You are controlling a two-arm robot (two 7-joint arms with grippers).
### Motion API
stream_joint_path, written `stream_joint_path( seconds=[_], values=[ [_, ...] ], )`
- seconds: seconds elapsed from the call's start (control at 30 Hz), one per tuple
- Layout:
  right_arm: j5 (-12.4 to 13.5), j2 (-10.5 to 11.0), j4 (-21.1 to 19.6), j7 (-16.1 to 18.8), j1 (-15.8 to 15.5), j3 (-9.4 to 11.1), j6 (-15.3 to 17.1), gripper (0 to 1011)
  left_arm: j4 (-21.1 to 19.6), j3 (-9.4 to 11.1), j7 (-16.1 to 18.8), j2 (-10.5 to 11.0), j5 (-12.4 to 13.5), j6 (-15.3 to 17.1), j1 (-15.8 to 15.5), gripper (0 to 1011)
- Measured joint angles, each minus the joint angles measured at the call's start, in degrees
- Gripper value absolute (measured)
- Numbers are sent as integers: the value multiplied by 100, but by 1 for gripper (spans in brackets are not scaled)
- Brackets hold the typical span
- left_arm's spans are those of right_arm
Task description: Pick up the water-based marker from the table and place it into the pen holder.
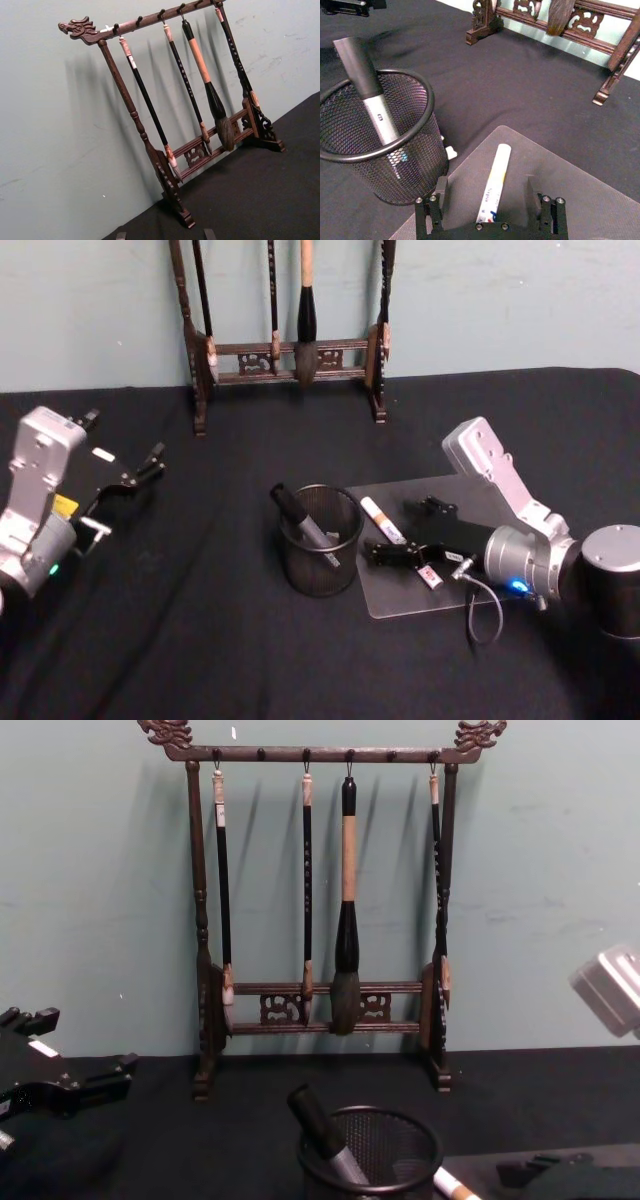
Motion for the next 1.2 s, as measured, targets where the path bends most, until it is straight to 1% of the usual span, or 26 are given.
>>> stream_joint_path(
  seconds=[0.43,1.2],
  values=[
    [-43,-108,138,37,71,0,28,1002,0,0,0,0,0,0,0,1001],
    [-35,-152,264,102,86,24,-9,1002,0,0,0,0,0,0,0,1001]
  ],
)
